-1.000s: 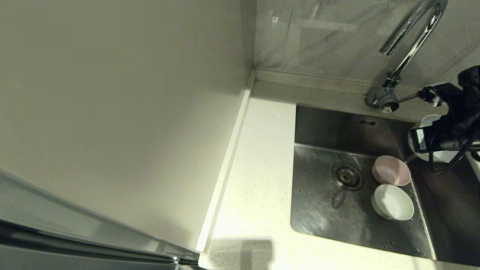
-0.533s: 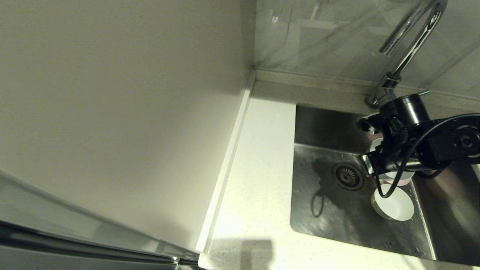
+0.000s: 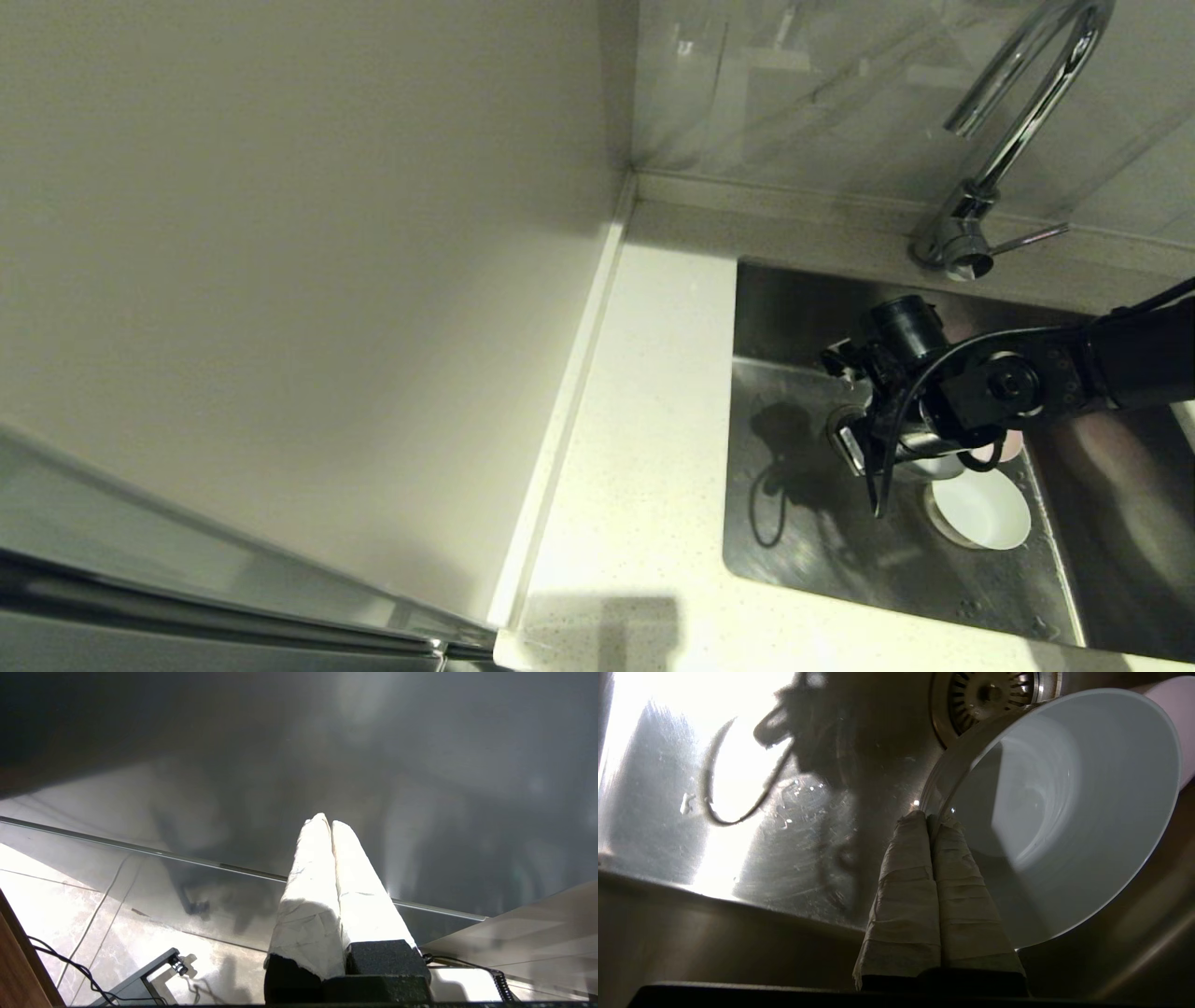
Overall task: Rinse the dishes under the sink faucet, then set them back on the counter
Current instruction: Put a bowl into the sink
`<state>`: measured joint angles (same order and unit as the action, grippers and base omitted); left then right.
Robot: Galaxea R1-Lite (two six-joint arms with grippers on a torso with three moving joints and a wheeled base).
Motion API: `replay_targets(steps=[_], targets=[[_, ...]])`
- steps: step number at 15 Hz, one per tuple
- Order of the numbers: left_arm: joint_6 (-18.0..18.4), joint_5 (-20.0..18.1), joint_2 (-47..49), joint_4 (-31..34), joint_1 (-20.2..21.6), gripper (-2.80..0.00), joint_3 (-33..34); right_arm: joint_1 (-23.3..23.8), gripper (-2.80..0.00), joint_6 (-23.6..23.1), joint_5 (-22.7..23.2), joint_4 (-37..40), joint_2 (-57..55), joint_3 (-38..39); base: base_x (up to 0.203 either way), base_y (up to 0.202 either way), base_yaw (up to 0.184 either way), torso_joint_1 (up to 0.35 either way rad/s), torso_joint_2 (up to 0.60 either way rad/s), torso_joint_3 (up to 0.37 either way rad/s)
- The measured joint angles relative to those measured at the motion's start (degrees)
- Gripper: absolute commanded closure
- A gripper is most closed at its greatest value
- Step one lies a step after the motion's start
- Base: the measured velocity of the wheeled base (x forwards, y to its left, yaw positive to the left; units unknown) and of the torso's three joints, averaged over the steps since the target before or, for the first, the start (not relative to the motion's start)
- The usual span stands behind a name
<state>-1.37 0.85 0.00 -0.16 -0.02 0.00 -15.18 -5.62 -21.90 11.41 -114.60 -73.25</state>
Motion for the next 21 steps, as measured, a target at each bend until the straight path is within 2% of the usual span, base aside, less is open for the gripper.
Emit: replay_targets(steps=[3, 6, 12, 13, 14, 21], targets=[[0.0, 0.0, 0.0, 0.0, 0.0, 0.00, 0.0, -1.1, 0.00, 1.1, -0.1, -0.1, -4.7, -3.5, 0.000, 0.000, 0.000, 0.000, 0.00, 0.000], [0.0, 0.0, 0.0, 0.0, 0.0, 0.00, 0.0, -2.9, 0.00, 4.6, -0.1, -1.4, -9.3, -5.9, 0.000, 0.000, 0.000, 0.000, 0.00, 0.000], [0.0, 0.0, 0.0, 0.0, 0.0, 0.00, 0.0, -3.8, 0.00, 5.3, -1.1, -5.5, -17.1, -9.5, 0.000, 0.000, 0.000, 0.000, 0.00, 0.000], [0.0, 0.0, 0.0, 0.0, 0.0, 0.00, 0.0, -3.8, -2.04, 5.8, -2.2, -5.6, -18.0, -9.7, 0.000, 0.000, 0.000, 0.000, 0.00, 0.000], [0.0, 0.0, 0.0, 0.0, 0.0, 0.00, 0.0, -3.8, -2.80, 6.3, -3.5, -5.6, -18.7, -9.8, 0.000, 0.000, 0.000, 0.000, 0.00, 0.000], [0.0, 0.0, 0.0, 0.0, 0.0, 0.00, 0.0, -3.8, -2.80, 9.5, -4.7, -4.1, -16.2, -9.7, 0.000, 0.000, 0.000, 0.000, 0.00, 0.000]])
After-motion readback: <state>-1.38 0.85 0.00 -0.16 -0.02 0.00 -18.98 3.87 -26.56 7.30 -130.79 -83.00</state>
